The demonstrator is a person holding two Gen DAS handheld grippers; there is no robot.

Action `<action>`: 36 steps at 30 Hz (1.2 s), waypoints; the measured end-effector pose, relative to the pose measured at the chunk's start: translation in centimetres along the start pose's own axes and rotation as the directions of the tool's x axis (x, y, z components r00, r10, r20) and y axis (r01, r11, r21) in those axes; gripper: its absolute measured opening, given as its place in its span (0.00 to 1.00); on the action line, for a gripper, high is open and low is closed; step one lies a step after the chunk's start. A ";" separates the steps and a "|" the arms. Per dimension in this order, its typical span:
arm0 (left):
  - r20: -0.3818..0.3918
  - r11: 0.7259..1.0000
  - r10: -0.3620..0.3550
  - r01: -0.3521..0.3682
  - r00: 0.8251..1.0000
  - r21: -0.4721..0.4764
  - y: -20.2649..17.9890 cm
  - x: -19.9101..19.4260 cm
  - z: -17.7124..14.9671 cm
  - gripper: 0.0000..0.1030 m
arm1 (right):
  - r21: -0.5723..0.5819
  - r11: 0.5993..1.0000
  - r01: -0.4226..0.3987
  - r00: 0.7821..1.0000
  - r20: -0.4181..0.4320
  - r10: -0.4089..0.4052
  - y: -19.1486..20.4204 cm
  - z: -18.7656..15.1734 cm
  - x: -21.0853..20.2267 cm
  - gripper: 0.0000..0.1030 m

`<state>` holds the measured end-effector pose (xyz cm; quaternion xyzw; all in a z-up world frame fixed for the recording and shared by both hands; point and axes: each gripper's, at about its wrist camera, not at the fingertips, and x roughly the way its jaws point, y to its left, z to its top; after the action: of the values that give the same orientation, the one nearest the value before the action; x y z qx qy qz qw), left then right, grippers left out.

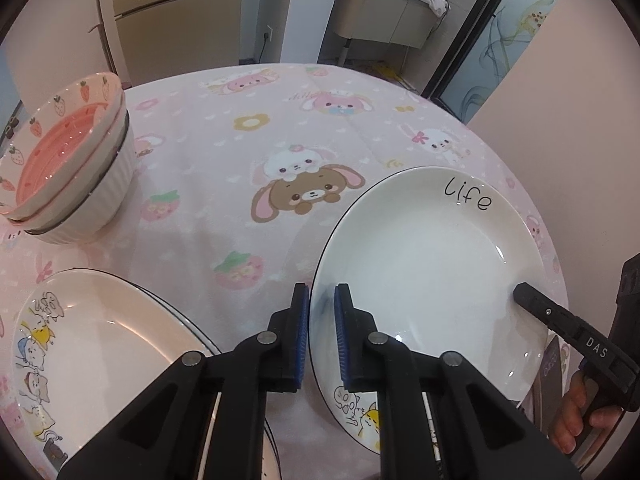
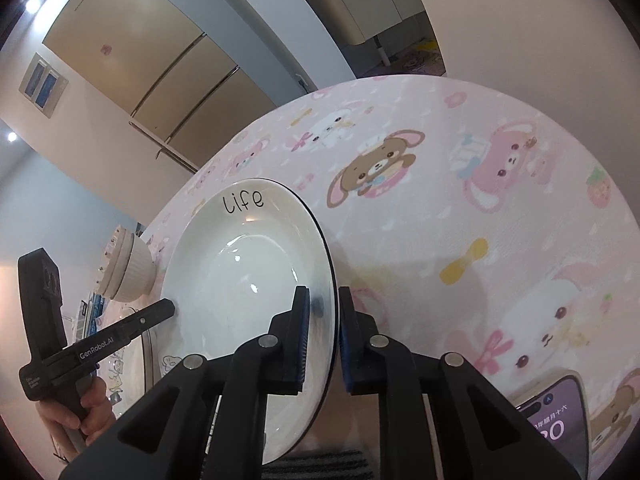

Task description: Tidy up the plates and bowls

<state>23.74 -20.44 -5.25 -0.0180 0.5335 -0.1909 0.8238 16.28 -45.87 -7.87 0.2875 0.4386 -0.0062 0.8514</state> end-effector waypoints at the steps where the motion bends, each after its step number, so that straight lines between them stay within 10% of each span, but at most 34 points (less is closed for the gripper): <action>1: 0.004 1.000 0.004 -0.004 1.000 -0.003 0.0 -0.4 0.0 0.10 | -0.004 1.000 -0.001 1.000 0.001 0.001 0.2 0.0 -0.1 0.15; 4: 0.007 1.000 0.024 -0.024 1.000 -0.010 0.3 -1.5 0.1 0.03 | -0.018 1.000 -0.015 1.000 -0.014 0.014 0.8 -0.2 -0.2 0.15; 7: -0.015 0.987 -0.158 0.158 0.987 -0.030 -0.3 -3.4 0.0 0.00 | -0.036 0.994 -0.099 0.994 -0.052 0.097 2.3 -0.2 -0.5 0.18; 11: 0.026 0.998 0.006 -0.008 1.000 0.067 -2.9 -4.6 -0.1 0.00 | -0.159 0.982 0.106 0.994 -0.021 -0.110 4.5 -0.8 1.0 0.16; 17: 0.022 0.997 0.023 -0.024 0.999 0.071 -1.1 -4.2 -0.4 0.00 | -0.011 1.000 -0.010 0.995 -0.095 0.009 0.5 -0.4 2.8 0.10; 21: -0.012 0.996 0.060 -0.059 0.998 0.066 0.4 -3.3 -0.4 0.00 | -0.102 0.994 0.050 0.996 -0.065 -0.057 1.5 -0.2 2.3 0.10; 27: -0.054 0.995 0.087 -0.085 0.995 0.048 1.6 -1.9 -0.7 0.31 | -0.169 0.983 0.066 0.995 -0.060 -0.077 2.0 -0.9 2.2 0.10; 36: -0.161 1.000 0.009 -0.006 0.987 0.017 1.7 1.6 0.4 0.31 | -0.055 0.994 -0.090 0.986 -0.143 0.081 -0.4 -1.0 2.6 0.10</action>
<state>25.17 -19.50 -6.85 0.0064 0.5967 -0.1931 0.7788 17.00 -45.02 -10.46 0.2794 0.4847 0.0640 0.8264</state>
